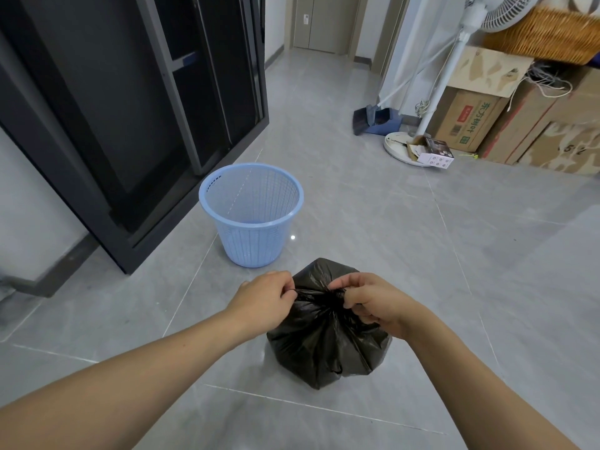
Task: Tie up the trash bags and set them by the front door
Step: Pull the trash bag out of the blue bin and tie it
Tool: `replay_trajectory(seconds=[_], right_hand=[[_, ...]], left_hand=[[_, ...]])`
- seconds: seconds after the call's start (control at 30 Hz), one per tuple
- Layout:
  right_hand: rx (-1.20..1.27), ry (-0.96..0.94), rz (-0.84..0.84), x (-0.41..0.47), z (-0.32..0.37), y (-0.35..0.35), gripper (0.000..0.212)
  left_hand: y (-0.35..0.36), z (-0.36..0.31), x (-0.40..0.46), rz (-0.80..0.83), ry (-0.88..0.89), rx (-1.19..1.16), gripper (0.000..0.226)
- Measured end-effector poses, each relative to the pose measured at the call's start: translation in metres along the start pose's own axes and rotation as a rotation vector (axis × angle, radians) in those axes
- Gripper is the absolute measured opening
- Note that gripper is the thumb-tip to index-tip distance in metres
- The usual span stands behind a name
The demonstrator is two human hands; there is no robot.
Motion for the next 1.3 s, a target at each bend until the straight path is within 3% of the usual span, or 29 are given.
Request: replay_trajectory(seconds=[0.33, 0.57, 0.83, 1.07, 1.3], right_hand=[[-0.087, -0.132, -0.136, 0.001, 0.002, 0.0, 0.014], [-0.032, -0.095, -0.112, 0.0, 0.001, 0.002, 0.024], [-0.179, -0.196, -0.211, 0.005, 0.002, -0.002, 0.007], [-0.215, -0.225, -0.248, 0.004, 0.002, -0.003, 0.013], [-0.22, -0.13, -0.247, 0.003, -0.001, 0.001, 0.022]], left_hand=[[0.007, 0.005, 0.002, 0.032, 0.0, -0.03, 0.014], [0.008, 0.007, 0.002, 0.052, -0.009, -0.041, 0.014], [0.009, 0.008, 0.003, 0.055, -0.011, -0.037, 0.014], [0.007, 0.01, 0.003, 0.054, -0.019, -0.029, 0.015], [0.008, 0.012, 0.001, 0.08, -0.027, -0.007, 0.015]])
Point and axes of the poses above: each hand's wrist, its own x-axis towards the middle knuckle, its own y-axis out of the palm, z = x × y, the point moved 6 cm from there along x, towards the middle knuckle, and after that the axes turned 5 degrees about -z, right-handed, at the moved point
